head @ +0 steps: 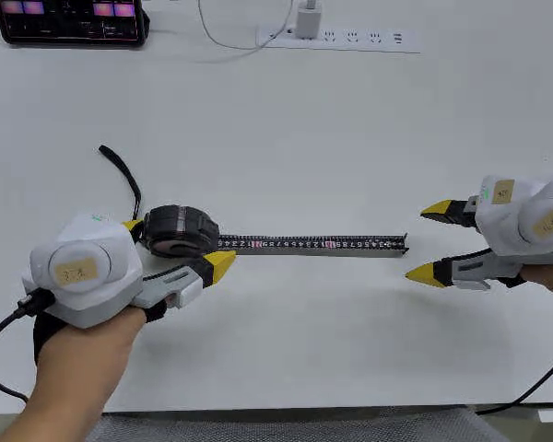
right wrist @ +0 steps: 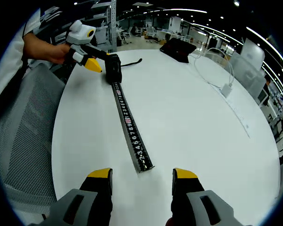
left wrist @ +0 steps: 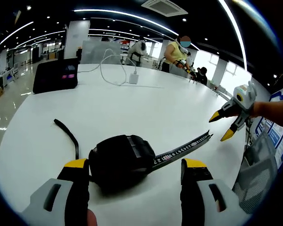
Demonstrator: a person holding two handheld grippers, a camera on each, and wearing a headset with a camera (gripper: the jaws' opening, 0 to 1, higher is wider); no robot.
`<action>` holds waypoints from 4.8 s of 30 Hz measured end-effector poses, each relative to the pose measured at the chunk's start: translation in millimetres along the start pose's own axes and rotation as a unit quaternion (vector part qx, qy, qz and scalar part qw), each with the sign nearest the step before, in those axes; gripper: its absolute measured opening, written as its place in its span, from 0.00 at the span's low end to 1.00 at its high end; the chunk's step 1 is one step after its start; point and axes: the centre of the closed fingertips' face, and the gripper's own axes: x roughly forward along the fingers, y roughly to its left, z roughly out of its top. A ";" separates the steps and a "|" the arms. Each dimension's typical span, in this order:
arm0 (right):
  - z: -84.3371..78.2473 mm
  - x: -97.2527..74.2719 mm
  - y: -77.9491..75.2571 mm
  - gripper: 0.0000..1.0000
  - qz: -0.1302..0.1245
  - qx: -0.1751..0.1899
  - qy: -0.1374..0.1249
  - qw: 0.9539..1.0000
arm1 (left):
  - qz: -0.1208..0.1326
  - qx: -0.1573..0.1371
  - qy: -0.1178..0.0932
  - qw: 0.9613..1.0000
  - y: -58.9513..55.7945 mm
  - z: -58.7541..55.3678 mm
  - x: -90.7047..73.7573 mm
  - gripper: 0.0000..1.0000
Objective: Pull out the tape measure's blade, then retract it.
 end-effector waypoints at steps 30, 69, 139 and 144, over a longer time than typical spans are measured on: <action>-5.7 22.4 -4.7 0.22 0.068 -0.059 0.055 0.994 | 0.077 -0.054 0.001 0.996 13.0 1.8 13.5 0.69; -8.1 32.1 0.7 0.11 0.098 -0.095 0.077 0.988 | 0.110 -0.073 0.010 0.991 24.4 -0.4 18.5 0.61; 33.7 49.3 9.2 0.09 0.102 -0.090 0.052 0.989 | 0.106 -0.087 0.039 0.990 25.7 -4.7 18.8 0.59; 40.5 52.8 11.3 0.09 0.106 -0.090 0.047 0.989 | 0.105 -0.090 0.036 0.990 25.2 -4.3 18.1 0.59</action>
